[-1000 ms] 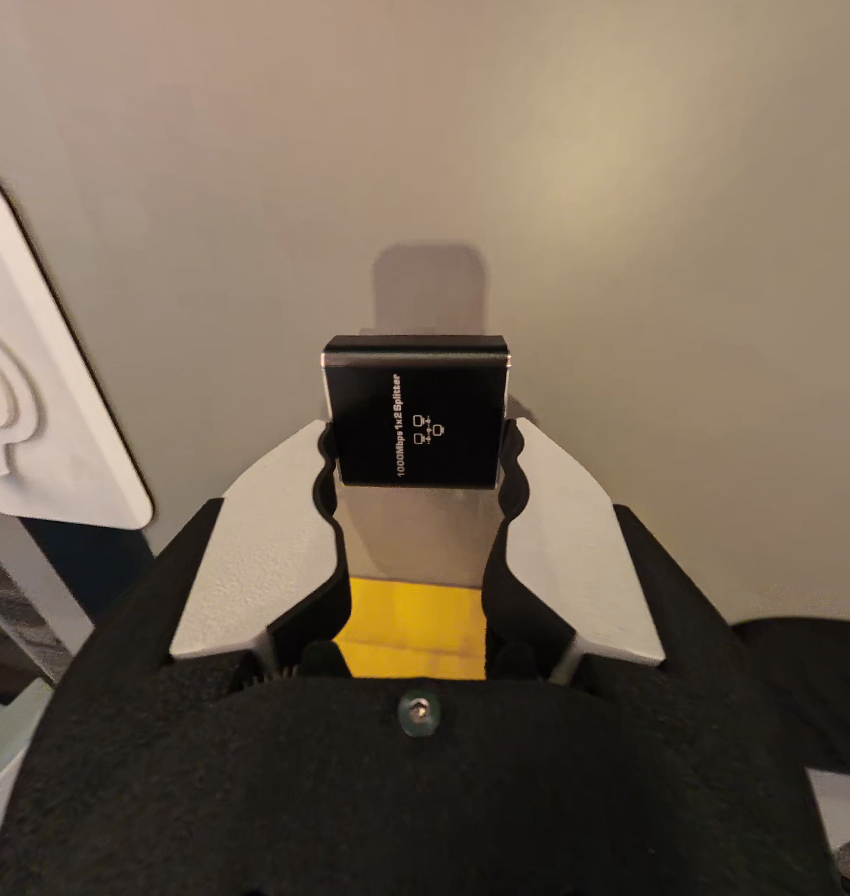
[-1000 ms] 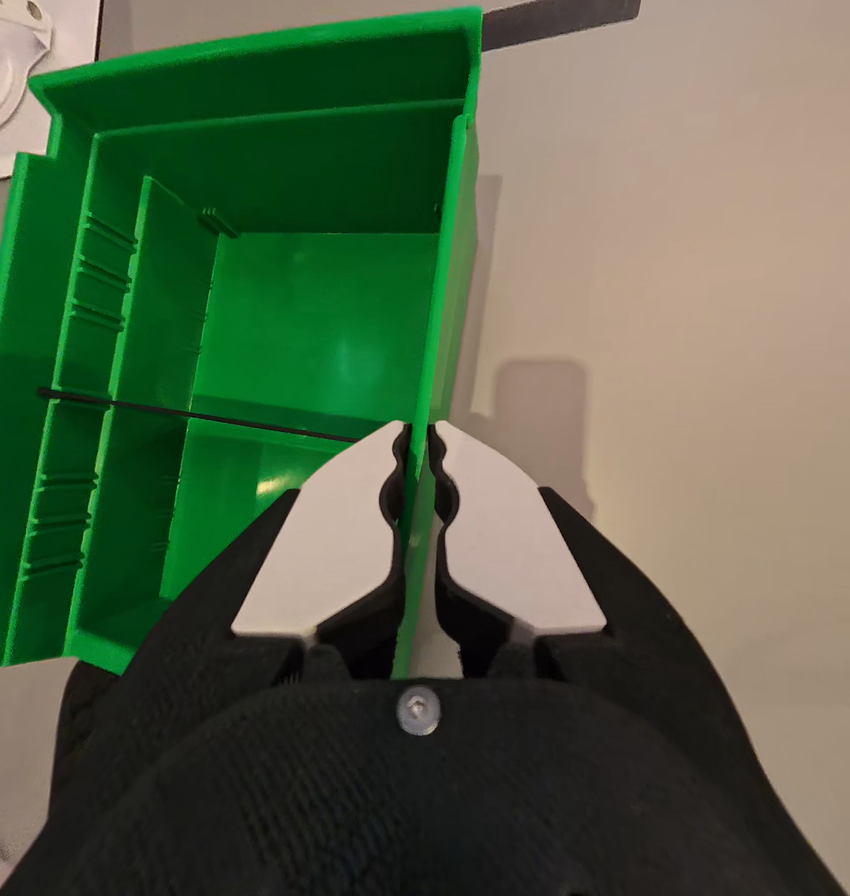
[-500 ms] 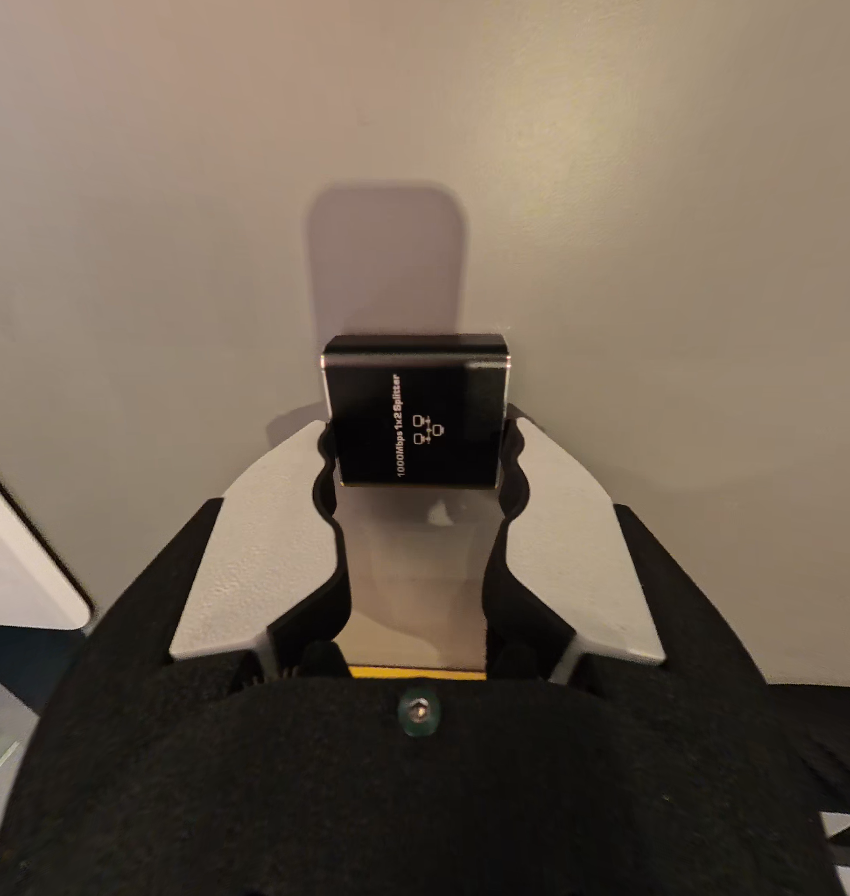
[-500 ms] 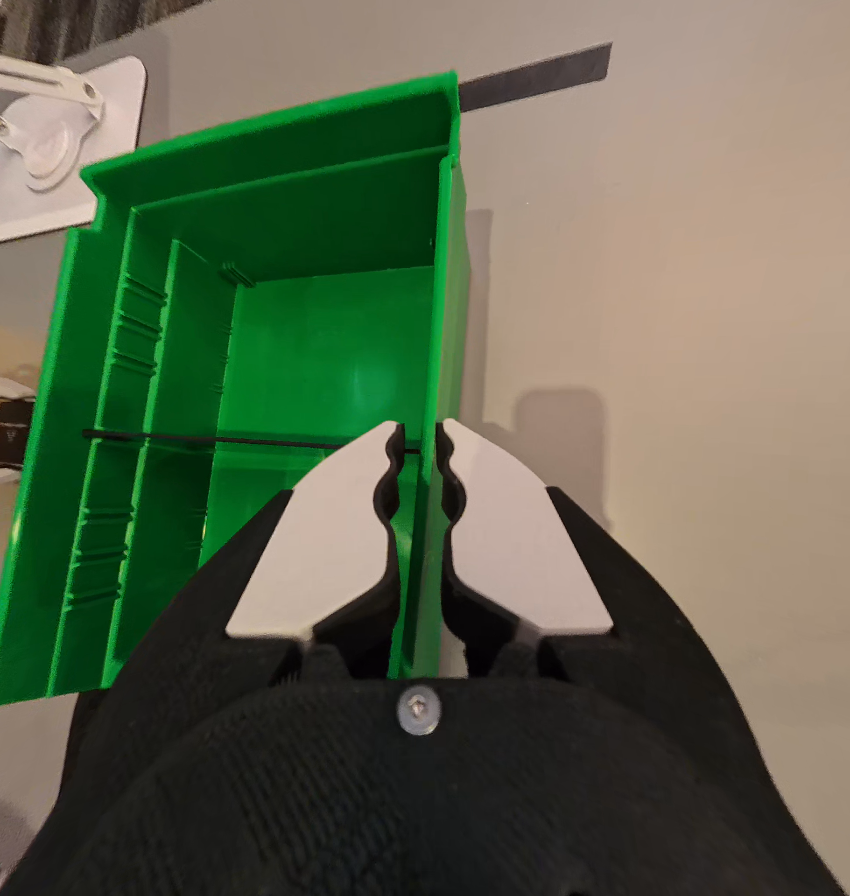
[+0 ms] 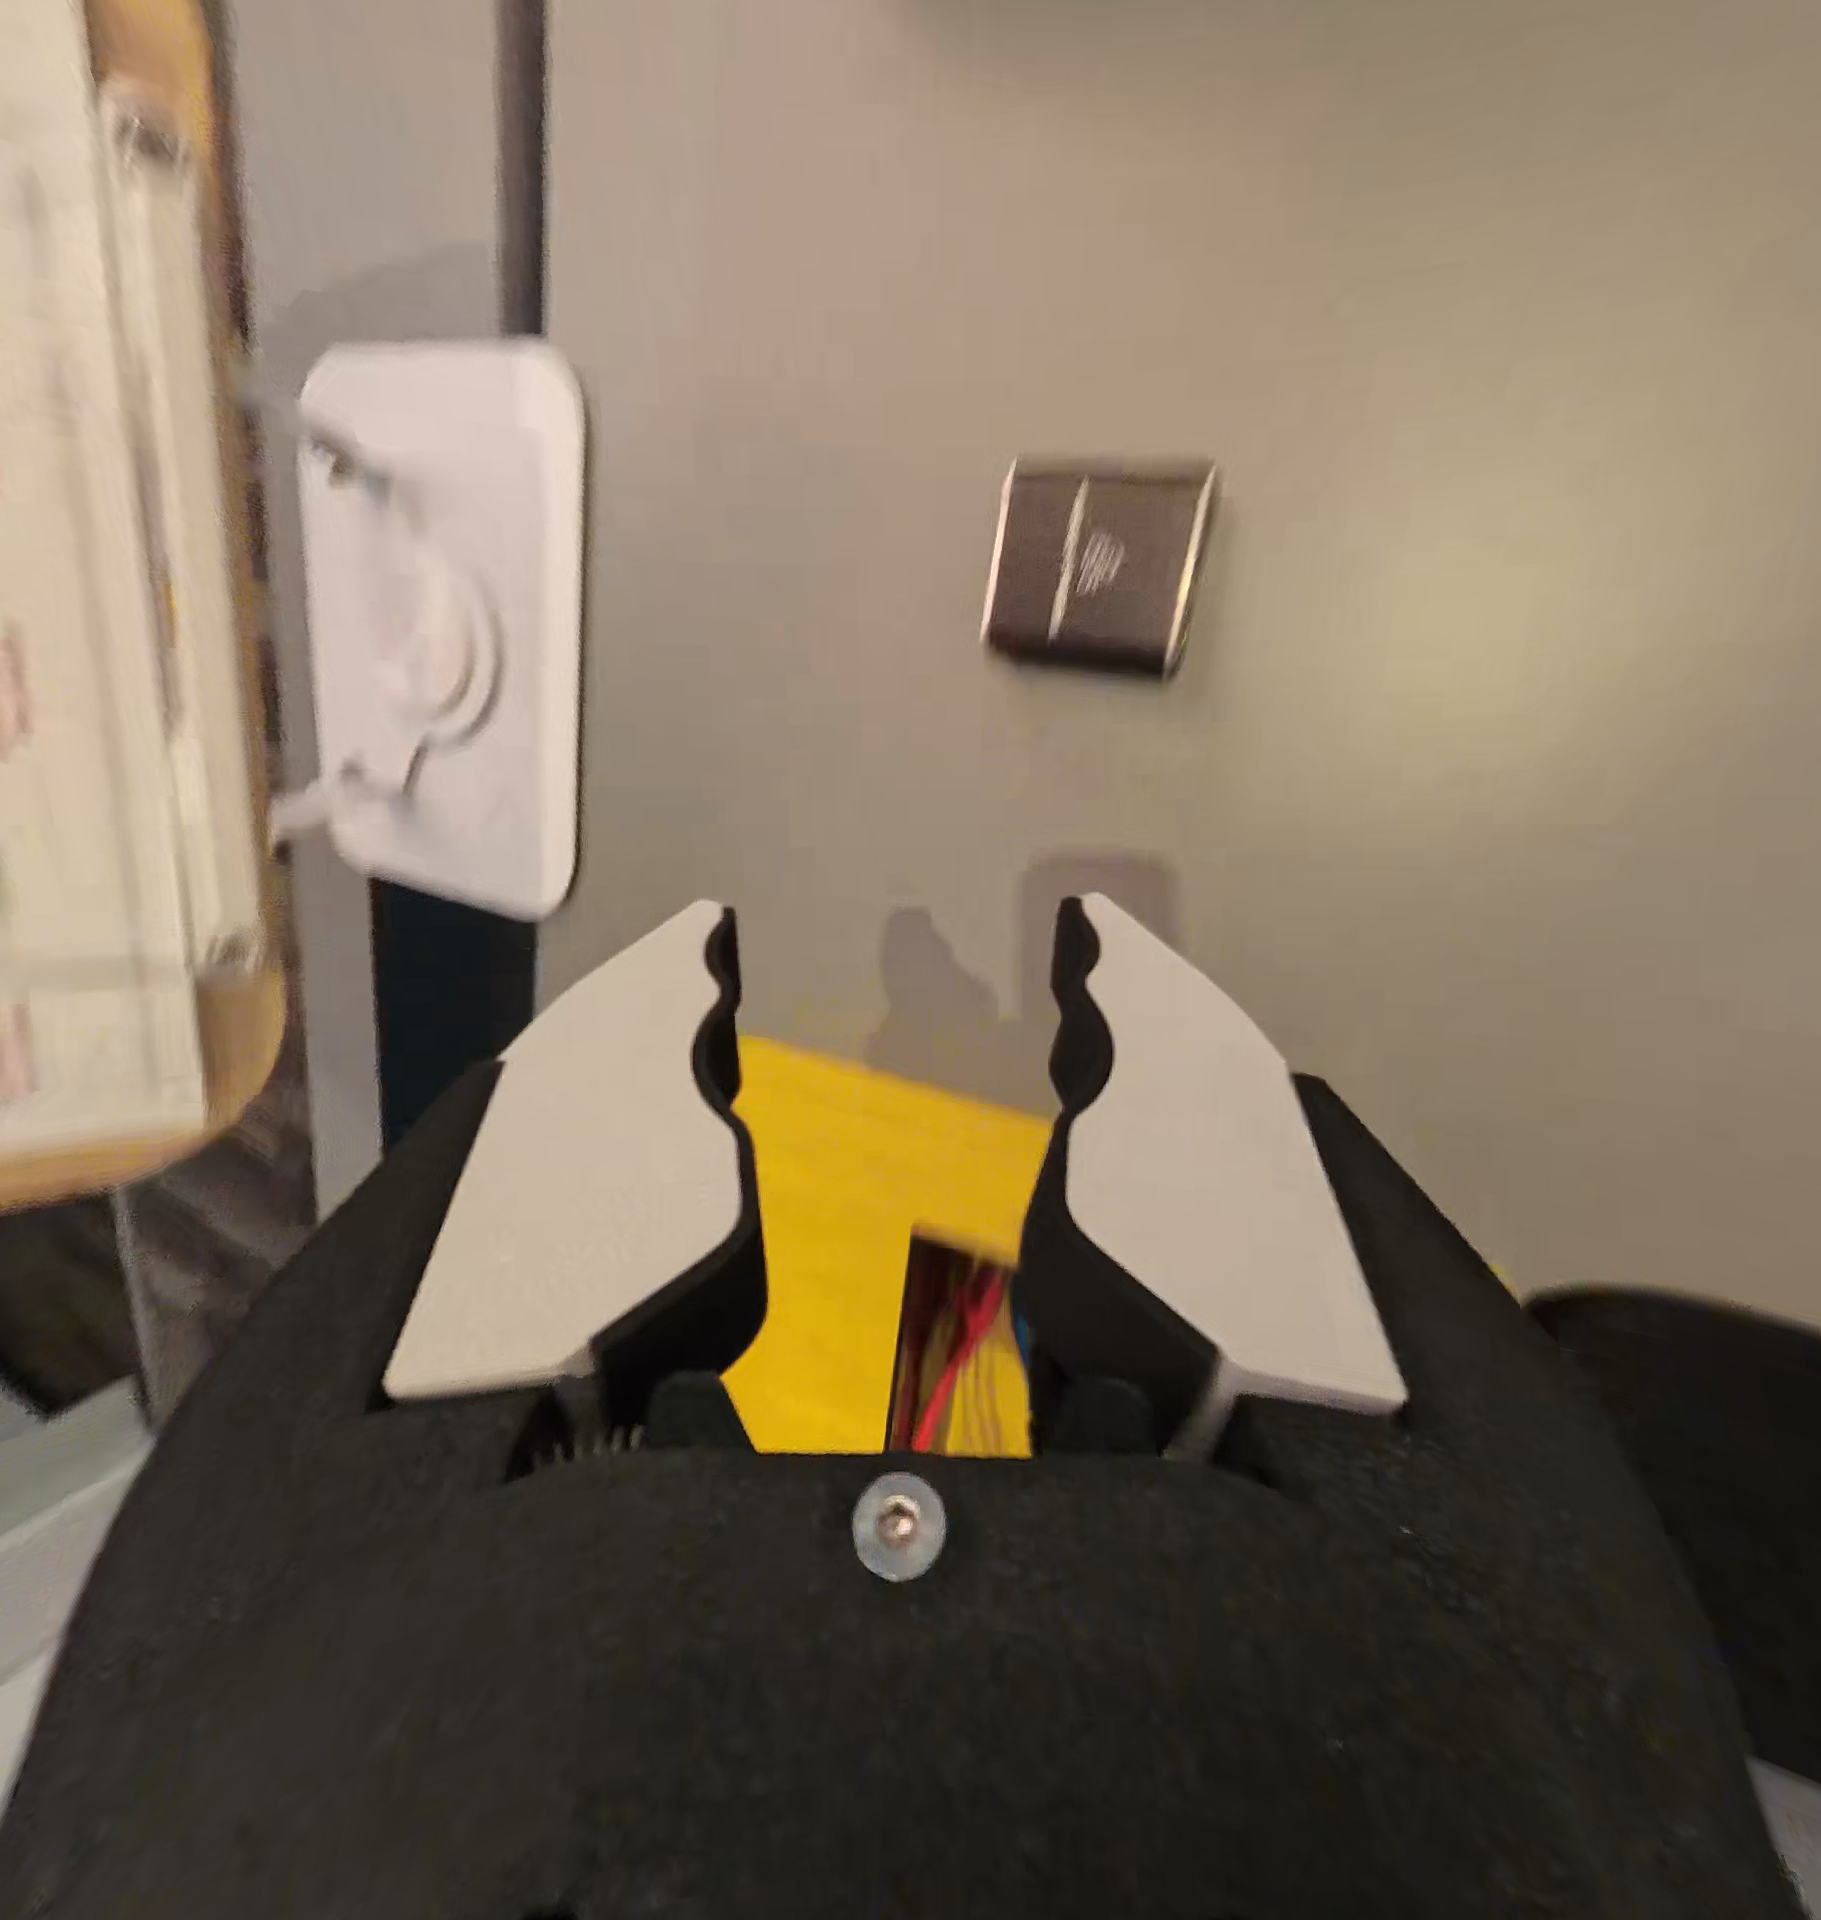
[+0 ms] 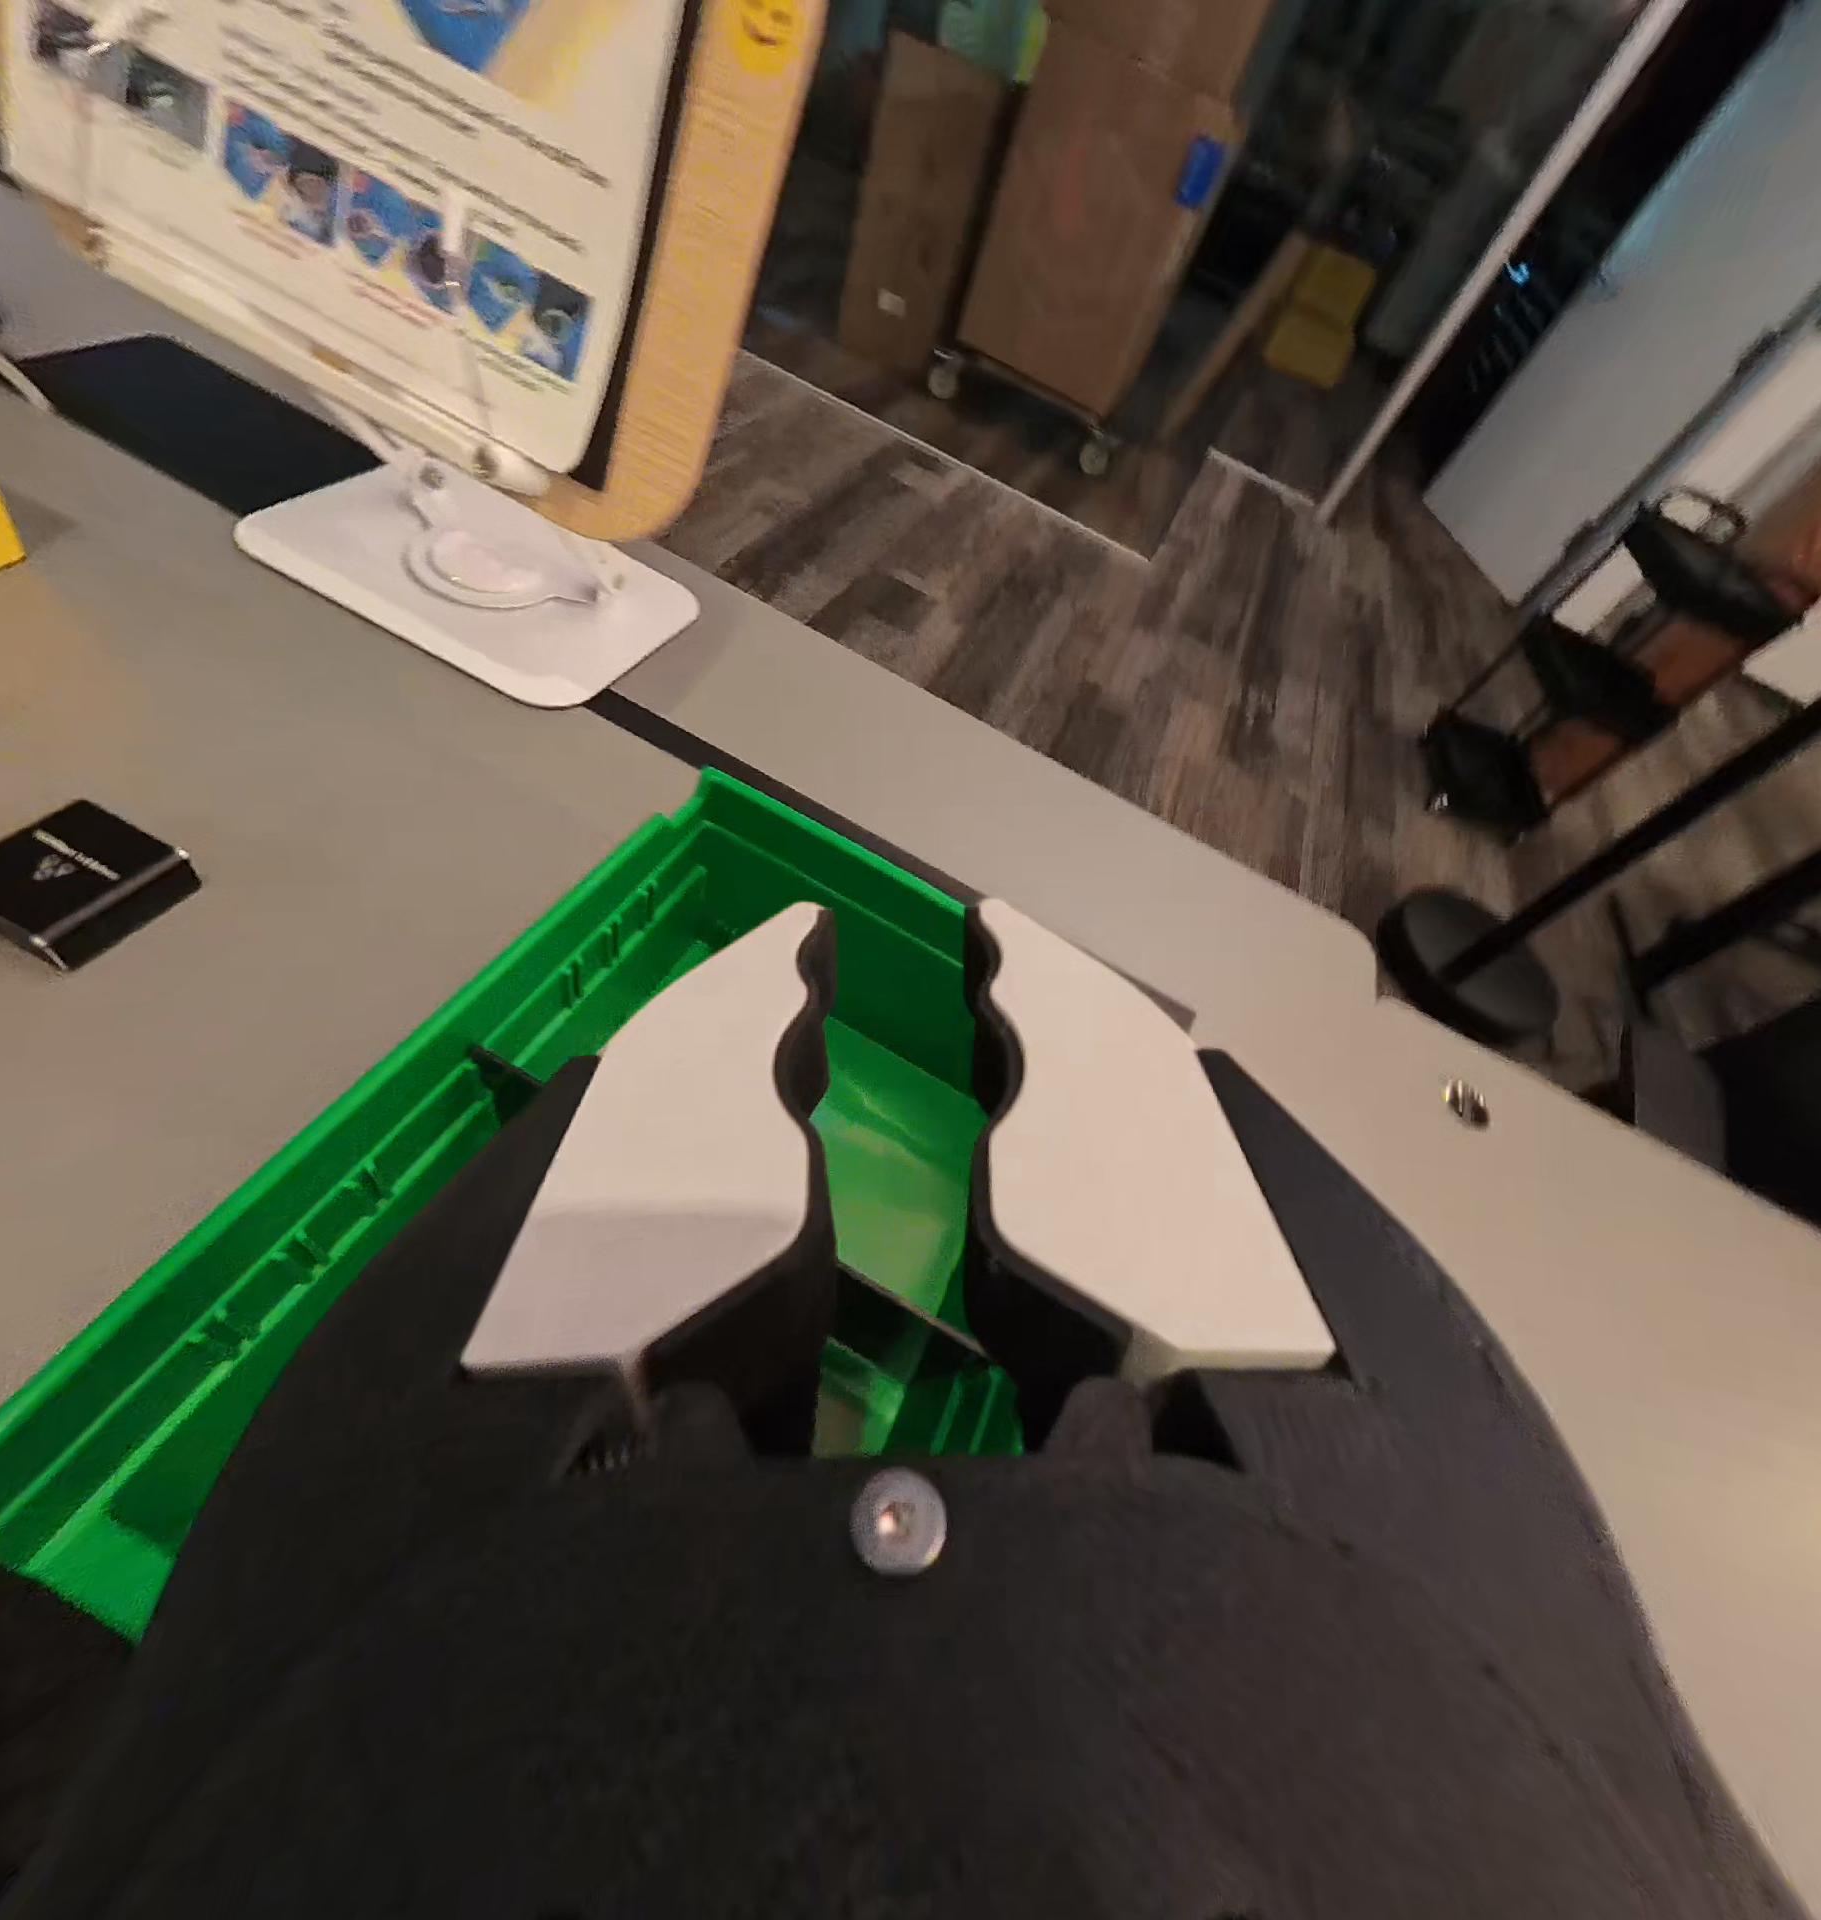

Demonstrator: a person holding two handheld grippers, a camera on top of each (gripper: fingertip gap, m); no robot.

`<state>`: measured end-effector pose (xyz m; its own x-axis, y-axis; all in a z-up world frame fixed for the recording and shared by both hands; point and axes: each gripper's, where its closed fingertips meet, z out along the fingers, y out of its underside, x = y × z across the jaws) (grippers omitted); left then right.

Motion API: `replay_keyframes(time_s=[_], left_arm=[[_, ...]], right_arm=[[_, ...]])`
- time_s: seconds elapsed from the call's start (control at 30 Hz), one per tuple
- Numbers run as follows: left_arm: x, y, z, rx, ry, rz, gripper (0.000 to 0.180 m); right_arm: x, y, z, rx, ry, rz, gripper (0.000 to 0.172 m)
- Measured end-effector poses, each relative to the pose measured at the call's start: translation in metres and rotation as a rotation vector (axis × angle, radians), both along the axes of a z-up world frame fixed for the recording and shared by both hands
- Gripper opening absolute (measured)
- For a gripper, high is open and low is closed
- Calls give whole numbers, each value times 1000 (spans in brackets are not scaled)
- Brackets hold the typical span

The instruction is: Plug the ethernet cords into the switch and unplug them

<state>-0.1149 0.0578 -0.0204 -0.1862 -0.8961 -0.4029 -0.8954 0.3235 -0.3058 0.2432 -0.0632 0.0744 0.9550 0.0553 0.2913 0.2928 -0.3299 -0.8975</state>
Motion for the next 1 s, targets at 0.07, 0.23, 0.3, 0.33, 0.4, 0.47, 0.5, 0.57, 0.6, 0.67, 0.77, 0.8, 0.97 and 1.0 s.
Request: replay_keyframes(time_s=[0.07, 0.23, 0.3, 0.33, 0.4, 0.47, 0.5, 0.57, 0.6, 0.67, 0.77, 0.8, 0.97, 1.0], left_arm=[[-50, 16, 4, 53, 31, 78, 50], [-177, 33, -23, -61, 110, 435, 40], [-212, 34, -33, -32, 142, 467, 39], [-226, 36, -36, 6, 165, 471, 38], [-247, 45, -38, 95, 198, 517, 36], [-257, 54, -41, 155, 208, 578, 36], [-261, 60, -42, 199, 214, 607, 36], [-263, 70, -45, 267, 223, 630, 36], [-262, 74, -48, 286, 227, 640, 37], [-259, 81, -53, 325, 233, 651, 44], [-260, 92, -59, 362, 257, 676, 54], [-261, 96, -61, 372, 265, 683, 56], [-267, 107, -67, 440, 314, 668, 49], [-268, 107, -67, 453, 319, 665, 48]], right_arm=[[-15, 10, -2, -16, -53, 46, 24], [-18, 24, -19, -101, -108, 38, 24], [-18, 25, -22, -105, -98, 40, 24], [-18, 26, -21, -99, -94, 38, 24], [-16, 25, -21, -92, -89, 31, 24], [-15, 24, -19, -85, -91, 25, 24], [-15, 23, -19, -81, -93, 22, 24], [-15, 21, -18, -77, -97, 19, 24], [-15, 20, -18, -75, -99, 18, 24], [-15, 18, -18, -76, -97, 17, 24], [-14, 17, -19, -82, -99, 14, 24], [-14, 16, -20, -83, -98, 13, 24], [-12, 15, -21, -87, -89, 14, 24], [-12, 15, -21, -89, -88, 16, 24]])
